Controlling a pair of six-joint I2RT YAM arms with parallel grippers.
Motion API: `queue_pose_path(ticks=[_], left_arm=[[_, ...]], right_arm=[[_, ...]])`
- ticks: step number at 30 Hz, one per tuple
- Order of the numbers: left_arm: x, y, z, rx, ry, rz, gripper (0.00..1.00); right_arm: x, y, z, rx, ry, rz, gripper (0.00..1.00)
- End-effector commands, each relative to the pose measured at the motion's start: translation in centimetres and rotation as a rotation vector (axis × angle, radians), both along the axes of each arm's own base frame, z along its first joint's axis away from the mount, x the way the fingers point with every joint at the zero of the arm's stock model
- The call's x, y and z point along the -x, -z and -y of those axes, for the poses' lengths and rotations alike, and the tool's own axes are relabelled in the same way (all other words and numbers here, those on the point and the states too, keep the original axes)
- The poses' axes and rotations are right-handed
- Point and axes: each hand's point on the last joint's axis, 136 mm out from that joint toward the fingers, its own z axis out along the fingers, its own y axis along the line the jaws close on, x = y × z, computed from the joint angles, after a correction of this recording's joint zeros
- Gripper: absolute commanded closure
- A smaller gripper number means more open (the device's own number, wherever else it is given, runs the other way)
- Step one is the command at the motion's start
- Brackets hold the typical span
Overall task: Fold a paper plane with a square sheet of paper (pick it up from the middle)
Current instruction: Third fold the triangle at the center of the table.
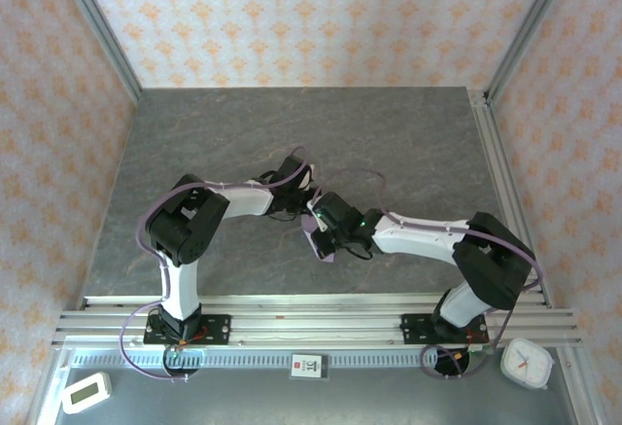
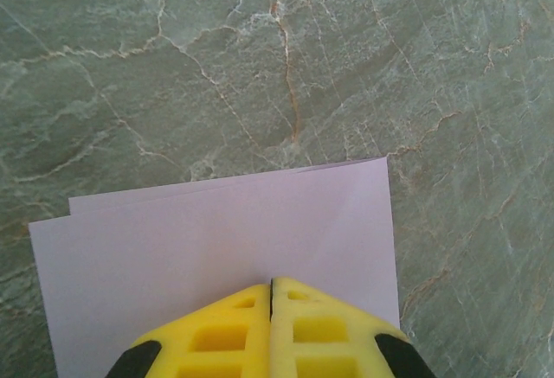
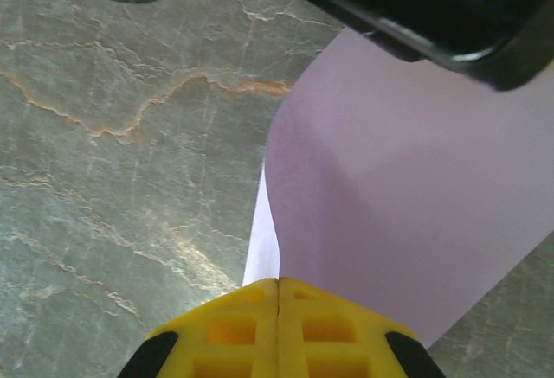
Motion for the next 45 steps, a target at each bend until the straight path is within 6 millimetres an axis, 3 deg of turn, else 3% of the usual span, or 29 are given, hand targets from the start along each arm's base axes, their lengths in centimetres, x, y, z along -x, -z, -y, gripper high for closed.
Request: queue_pose_path(ticks=[1, 9, 27, 45], left_arm=[[1.6, 3.7, -2.2, -0.114, -0.004, -0.081, 1.0], [1.8, 3.6, -2.3, -0.107, -0.011, -0.079, 1.0], [2.5, 4.2, -2.2, -0.086, -0.003, -0.091, 1.0], [2.7, 4.6, -2.0, -0.07, 0.007, -0.096, 1.0]], right_arm=[[-0.7, 0.4, 0.7, 0.044, -0.011, 0.002, 1.0], [-2.3, 1.6, 2.5, 0.085, 0.035, 0.006, 1.0], [-4.1, 2.4, 4.0, 0.118, 0.097, 0.022, 1.0], [-3.9, 3.5, 3.6, 0.102, 0.095, -0.019, 1.0]])
